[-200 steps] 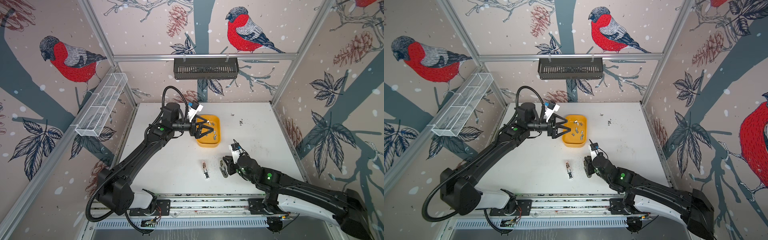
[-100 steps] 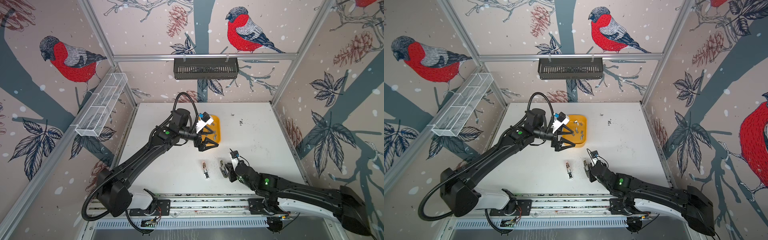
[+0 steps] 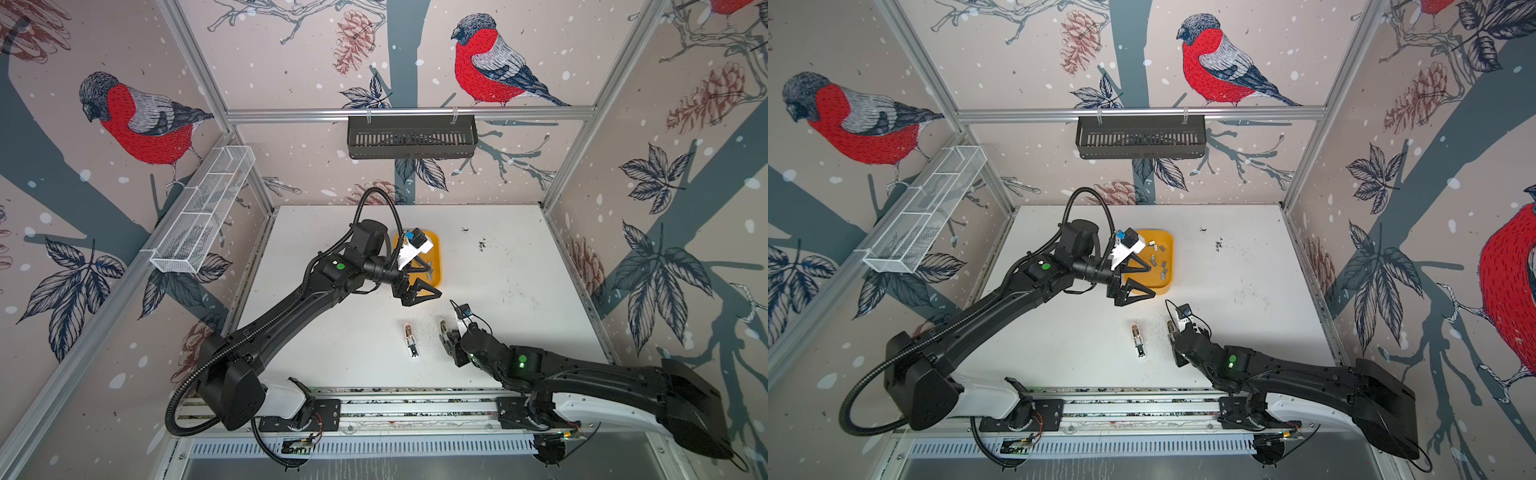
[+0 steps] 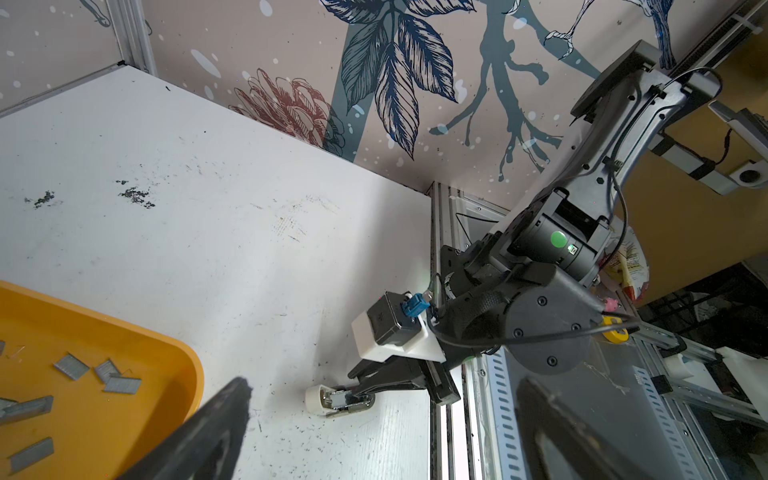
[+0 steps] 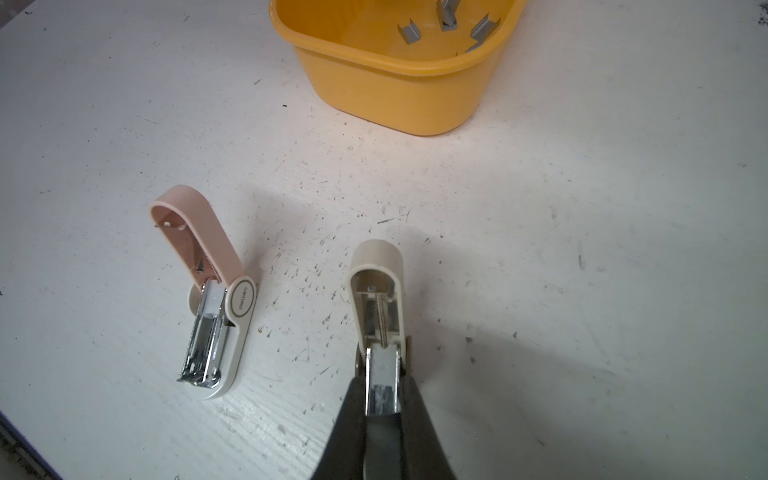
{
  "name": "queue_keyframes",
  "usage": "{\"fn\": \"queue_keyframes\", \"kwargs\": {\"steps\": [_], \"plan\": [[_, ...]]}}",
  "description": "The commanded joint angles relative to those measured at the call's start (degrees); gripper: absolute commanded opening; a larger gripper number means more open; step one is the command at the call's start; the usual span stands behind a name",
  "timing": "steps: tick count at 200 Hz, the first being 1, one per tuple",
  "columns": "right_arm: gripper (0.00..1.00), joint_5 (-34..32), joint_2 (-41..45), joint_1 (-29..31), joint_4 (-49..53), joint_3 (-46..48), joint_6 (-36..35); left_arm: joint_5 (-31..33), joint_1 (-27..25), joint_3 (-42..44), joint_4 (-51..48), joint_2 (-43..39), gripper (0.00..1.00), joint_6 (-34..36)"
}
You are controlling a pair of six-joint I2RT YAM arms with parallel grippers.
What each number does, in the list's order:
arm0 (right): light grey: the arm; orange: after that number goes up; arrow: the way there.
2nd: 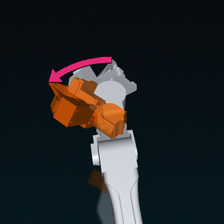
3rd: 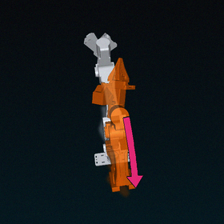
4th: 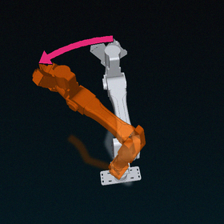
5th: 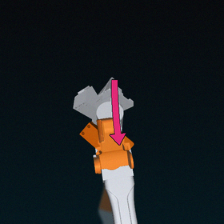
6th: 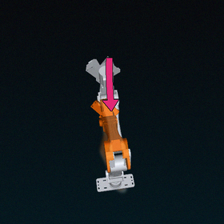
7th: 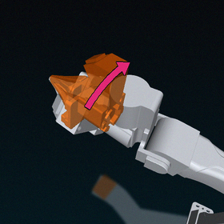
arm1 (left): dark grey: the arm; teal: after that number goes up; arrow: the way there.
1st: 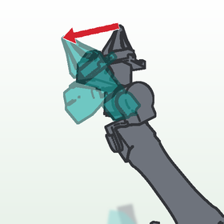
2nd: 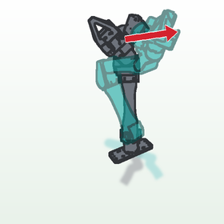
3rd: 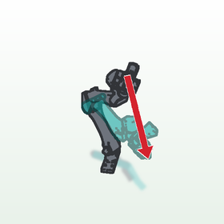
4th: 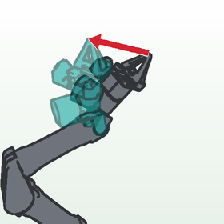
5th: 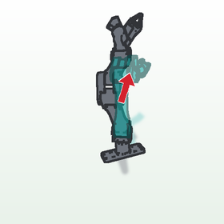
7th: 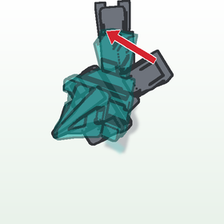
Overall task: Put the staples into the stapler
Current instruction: 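Push the staple strip into the open cream stapler with the right gripper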
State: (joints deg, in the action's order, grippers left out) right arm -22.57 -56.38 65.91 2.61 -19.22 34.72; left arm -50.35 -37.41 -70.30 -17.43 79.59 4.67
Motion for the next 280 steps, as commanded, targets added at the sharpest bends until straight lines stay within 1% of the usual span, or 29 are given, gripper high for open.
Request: {"fn": "queue_keyframes", "kwargs": {"steps": [1,45,98,280], "plan": [[0.14,-1.29,-1.74,0.66,-1.38,-0.72,2.1,0.33,-0.3,-0.36,-0.41,-0.36,0.99,0.52],[0.13,-2.67,-4.4,1.64,-1.29,-1.39,3.41,0.86,-0.93,-0.27,-0.52,-0.31,0.99,0.61],[0.13,-3.79,-4.91,1.97,-0.5,-1.51,4.22,1.04,-1.25,-0.27,-0.42,-0.27,0.99,0.61],[0.12,-3.93,-11.05,2.43,-1.71,-2.59,4.92,0.87,-1.78,-0.58,-1.06,0.56,0.99,0.67]]}}
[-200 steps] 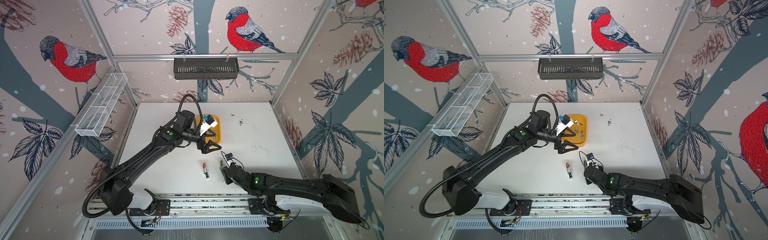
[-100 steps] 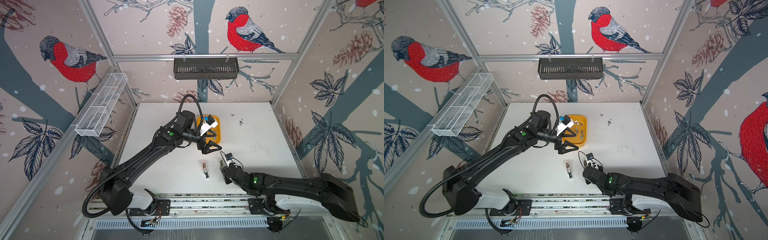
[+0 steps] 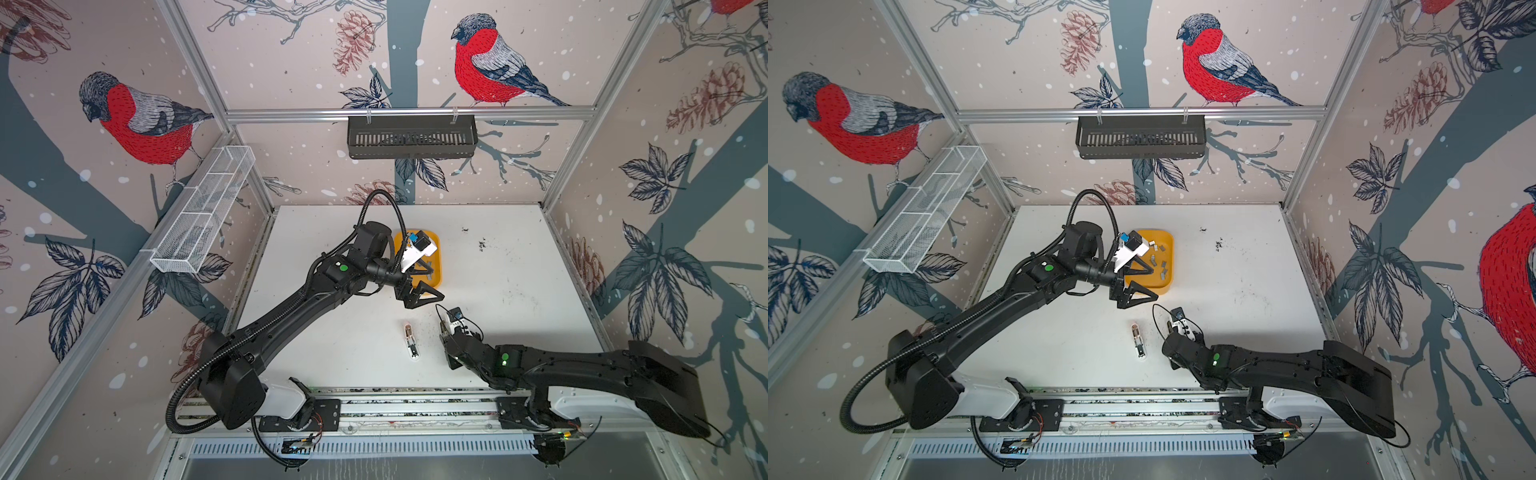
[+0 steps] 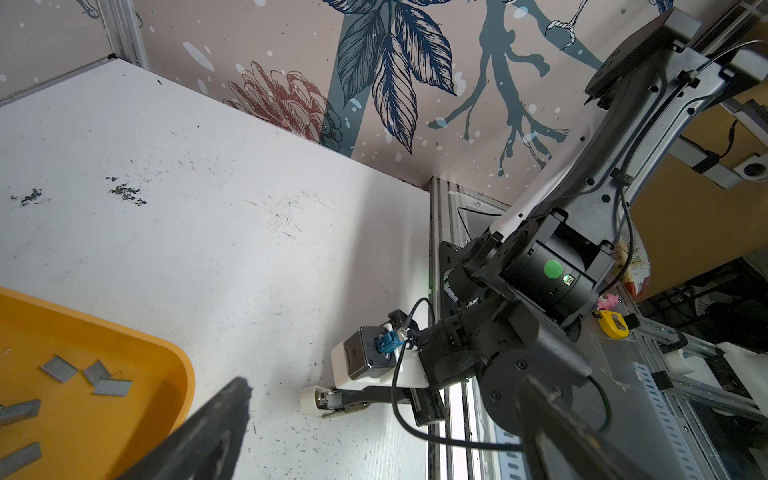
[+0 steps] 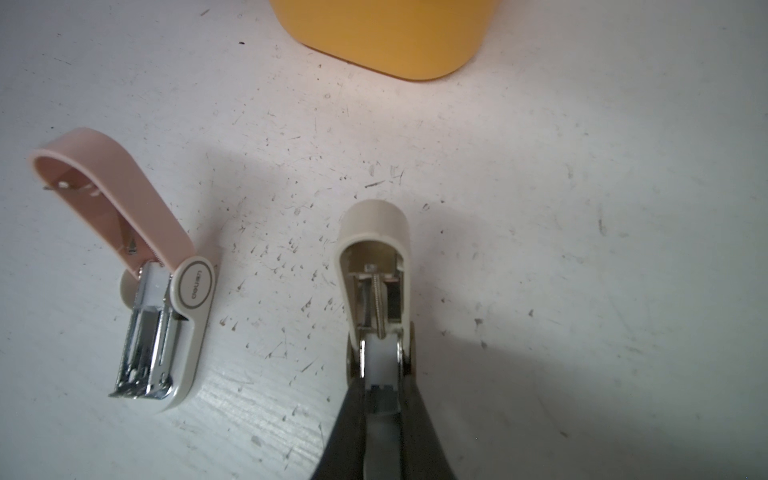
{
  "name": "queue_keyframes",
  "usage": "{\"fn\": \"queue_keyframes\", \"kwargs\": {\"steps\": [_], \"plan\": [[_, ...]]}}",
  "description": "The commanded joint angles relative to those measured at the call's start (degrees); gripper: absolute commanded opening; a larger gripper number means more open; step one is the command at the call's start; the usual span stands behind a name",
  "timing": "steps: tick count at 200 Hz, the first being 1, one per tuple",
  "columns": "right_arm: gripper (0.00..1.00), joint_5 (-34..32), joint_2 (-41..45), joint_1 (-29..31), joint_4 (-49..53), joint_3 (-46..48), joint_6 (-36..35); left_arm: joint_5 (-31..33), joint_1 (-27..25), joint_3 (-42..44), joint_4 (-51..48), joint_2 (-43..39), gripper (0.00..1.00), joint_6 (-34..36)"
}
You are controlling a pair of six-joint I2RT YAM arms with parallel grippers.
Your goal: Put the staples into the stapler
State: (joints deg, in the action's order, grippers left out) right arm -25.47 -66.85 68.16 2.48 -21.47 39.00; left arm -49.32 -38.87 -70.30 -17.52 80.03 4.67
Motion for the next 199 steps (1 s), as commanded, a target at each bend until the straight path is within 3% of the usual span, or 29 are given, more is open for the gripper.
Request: {"fn": "queue_keyframes", "kwargs": {"steps": [1,87,199], "plan": [[0.12,-1.05,-0.66,0.15,-1.59,-0.33,0.64,-0.16,-0.32,-0.56,-1.0,0.13,0.99,0.68],[0.12,-1.27,-1.18,0.22,-1.45,-0.39,0.96,-0.16,-0.59,-0.55,-1.19,0.21,0.99,0.87],[0.22,-1.96,-0.62,0.75,-0.56,-0.14,1.78,0.23,-0.68,-0.8,-1.61,0.39,0.99,0.87]]}}
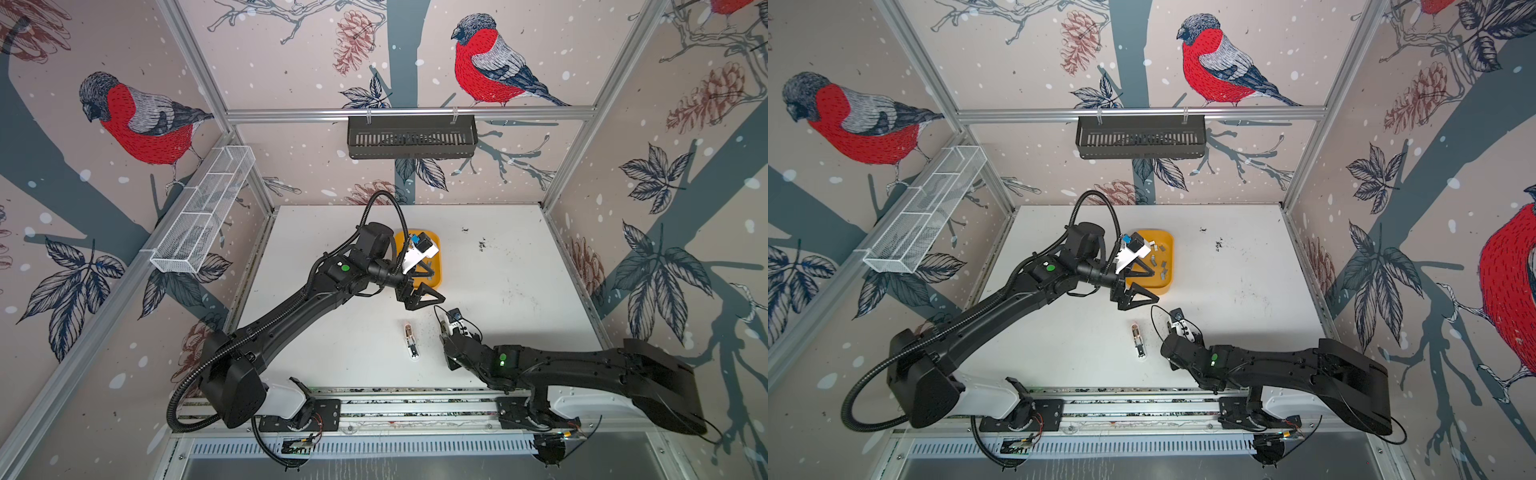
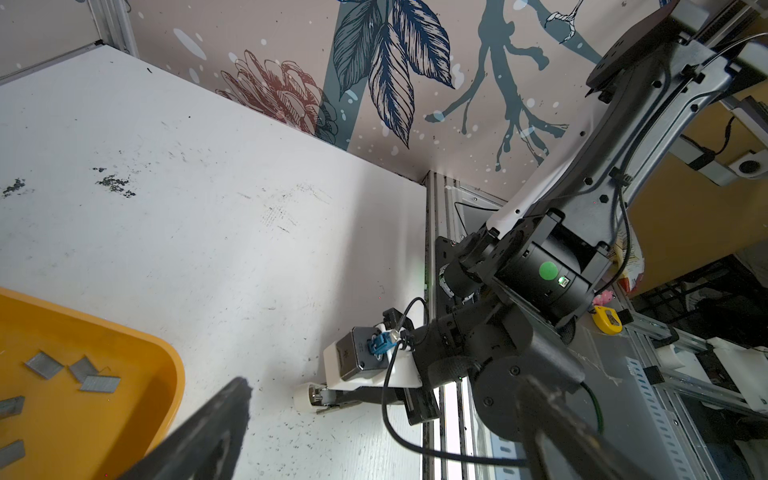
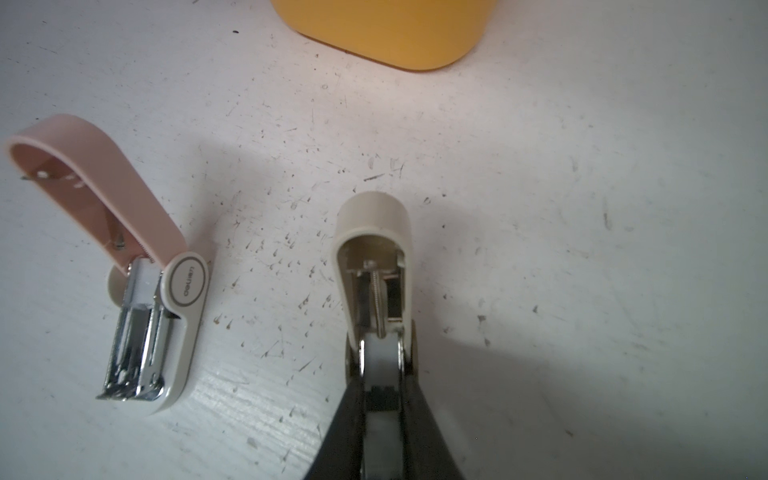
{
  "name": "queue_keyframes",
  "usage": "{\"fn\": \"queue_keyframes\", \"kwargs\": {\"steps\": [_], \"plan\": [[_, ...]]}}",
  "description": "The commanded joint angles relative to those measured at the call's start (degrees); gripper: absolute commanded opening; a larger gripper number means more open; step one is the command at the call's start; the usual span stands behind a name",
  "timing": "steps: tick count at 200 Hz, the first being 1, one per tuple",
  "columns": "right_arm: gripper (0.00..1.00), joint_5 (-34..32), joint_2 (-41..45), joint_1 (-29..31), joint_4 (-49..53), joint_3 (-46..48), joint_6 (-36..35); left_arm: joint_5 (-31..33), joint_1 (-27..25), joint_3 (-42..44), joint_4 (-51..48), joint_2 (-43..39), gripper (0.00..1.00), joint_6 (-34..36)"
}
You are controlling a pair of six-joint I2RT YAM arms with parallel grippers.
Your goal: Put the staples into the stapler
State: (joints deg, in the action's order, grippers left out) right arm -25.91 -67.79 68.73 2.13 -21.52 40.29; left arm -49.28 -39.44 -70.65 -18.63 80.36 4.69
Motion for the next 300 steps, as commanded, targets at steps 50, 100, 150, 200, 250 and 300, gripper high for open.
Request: {"fn": "queue_keyframes", "kwargs": {"steps": [50,100,150,200,250,300], "plan": [[0.23,-2.03,1.29,0.1,0.48,-0.44,0.83,0.21,-0.2,-0.45,-0.46,0.06,0.99,0.86],[0.22,-1.29,5.64,-1.57,1.55,-0.79,0.86,0.39,-0.2,-0.45,-0.53,-0.2,0.99,0.94],[0.23,0.33,11.41,-4.3,2.57,-0.34,-0.29,1.77,-0.2,-0.1,0.11,-1.11,0.99,0.69],[0.26,0.42,16.63,-5.75,7.18,-5.65,-3.53,6.68,-0.2,0.56,1.88,-1.78,0.99,-1.79],[0.4,1.06,21.72,-8.21,11.34,-12.22,-9.07,13.98,1.6,1.69,4.74,0.21,0.96,-6.17],[0.58,-0.23,28.15,-9.41,19.63,-17.01,-11.9,16.61,5.13,1.73,8.8,3.13,0.99,-11.27]]}}
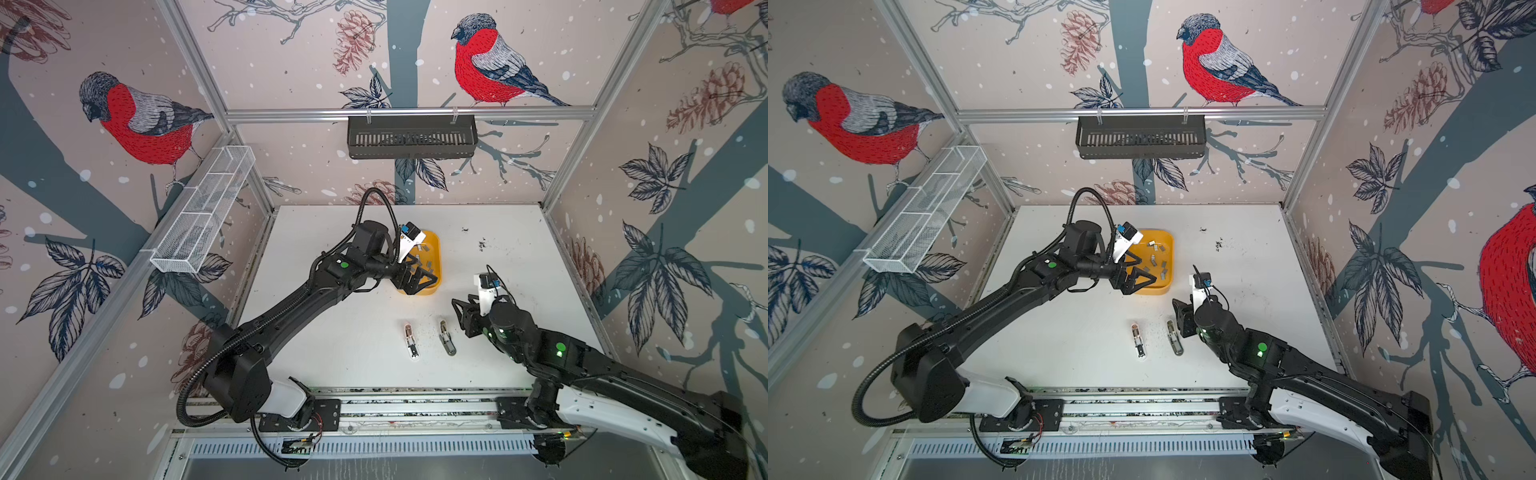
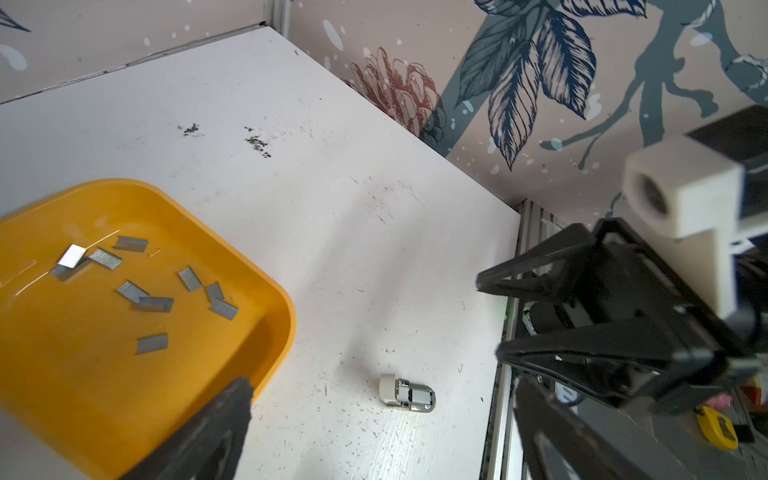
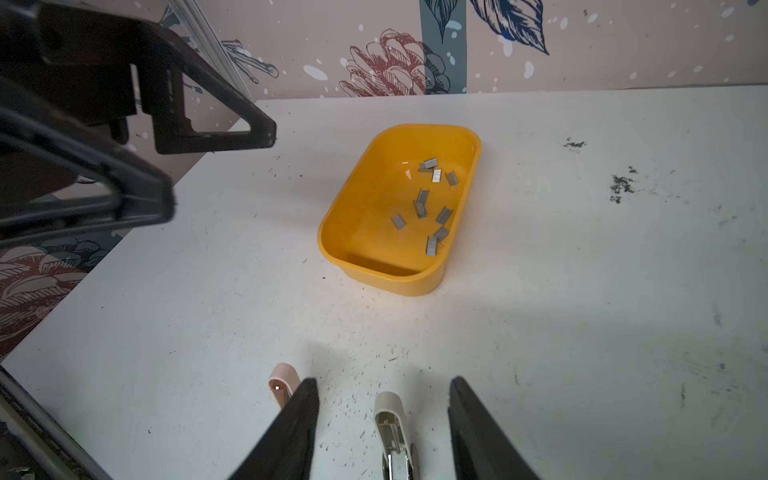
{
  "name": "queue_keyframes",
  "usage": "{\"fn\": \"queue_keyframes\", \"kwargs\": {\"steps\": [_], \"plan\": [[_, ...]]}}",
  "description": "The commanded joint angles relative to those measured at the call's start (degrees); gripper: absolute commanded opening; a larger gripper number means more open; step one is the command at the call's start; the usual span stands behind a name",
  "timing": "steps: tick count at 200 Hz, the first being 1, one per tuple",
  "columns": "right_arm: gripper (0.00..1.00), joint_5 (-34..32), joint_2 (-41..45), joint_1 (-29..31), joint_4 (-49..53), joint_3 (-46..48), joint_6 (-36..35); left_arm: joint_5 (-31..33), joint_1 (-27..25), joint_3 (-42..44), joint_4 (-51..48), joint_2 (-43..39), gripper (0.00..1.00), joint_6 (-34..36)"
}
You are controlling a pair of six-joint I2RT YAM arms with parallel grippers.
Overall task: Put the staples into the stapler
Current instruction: 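Lift the right gripper away while the left gripper lowers into the yellow tray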
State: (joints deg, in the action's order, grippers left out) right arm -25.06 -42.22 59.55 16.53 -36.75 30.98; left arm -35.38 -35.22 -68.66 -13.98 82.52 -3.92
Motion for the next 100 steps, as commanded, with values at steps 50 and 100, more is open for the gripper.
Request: {"fn": "queue_keyframes", "kwargs": {"steps": [50,100], "plan": [[0.81,-0.77,11.87,-1.19,10.17,-2.44,-1.63,15.89,1.12,-9.71,-1.4,9.41,0.98,-8.53],[0.92,0.37,18.02,-1.35,12.2,-3.31,-1.71,26.79,-0.06,-21.95,-7.78,20.37,0.99,-11.79]]}}
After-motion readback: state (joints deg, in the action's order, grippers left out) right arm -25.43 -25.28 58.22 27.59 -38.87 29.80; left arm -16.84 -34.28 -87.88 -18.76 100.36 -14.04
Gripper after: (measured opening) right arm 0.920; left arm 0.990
